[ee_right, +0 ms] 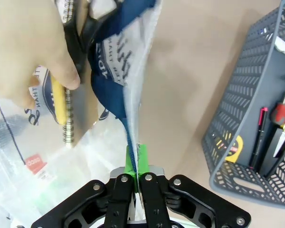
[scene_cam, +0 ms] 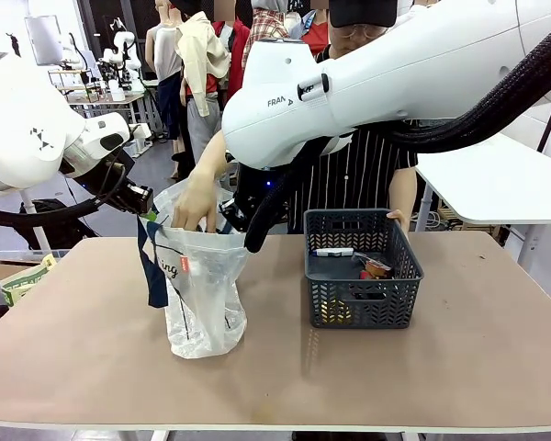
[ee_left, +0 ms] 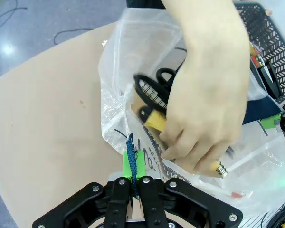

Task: Transfer purchased items from the store into the shopping bag.
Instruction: Move the Reusable shopping bag to the right side of the table.

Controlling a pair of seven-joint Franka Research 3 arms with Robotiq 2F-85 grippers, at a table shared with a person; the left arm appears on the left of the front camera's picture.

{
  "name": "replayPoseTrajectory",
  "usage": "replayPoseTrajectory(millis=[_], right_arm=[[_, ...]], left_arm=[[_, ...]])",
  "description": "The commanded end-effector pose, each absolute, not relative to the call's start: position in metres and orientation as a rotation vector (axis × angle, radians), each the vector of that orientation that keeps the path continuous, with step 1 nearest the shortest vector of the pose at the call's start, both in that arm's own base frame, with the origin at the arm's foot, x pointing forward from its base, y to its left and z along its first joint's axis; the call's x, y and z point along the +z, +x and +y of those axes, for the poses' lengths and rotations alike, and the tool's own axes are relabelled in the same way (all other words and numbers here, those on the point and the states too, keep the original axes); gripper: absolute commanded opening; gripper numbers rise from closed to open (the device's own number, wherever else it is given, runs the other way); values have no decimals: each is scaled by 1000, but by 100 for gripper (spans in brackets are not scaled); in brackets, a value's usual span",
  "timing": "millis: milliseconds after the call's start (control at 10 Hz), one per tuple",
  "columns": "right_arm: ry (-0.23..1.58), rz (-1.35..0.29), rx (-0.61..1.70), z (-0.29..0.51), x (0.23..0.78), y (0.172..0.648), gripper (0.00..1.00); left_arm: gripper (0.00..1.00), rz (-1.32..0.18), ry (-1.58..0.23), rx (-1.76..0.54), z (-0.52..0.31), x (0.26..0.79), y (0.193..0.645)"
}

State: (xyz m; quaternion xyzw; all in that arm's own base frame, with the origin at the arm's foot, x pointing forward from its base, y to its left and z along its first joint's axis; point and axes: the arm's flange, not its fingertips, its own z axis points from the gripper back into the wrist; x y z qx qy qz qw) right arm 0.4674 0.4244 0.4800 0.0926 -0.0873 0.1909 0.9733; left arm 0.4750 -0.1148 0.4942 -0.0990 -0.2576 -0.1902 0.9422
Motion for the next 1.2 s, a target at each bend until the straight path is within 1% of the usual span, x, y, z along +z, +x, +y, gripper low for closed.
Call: replayPoseTrajectory(millis=[0,1100], right_arm=[[186,-174,384,423,477,466,0],[186,-174,384,423,477,466,0]], left_arm=[[0,-523,-195,-394,-112,495,475],[0,-523,-195,-394,-112,495,475]])
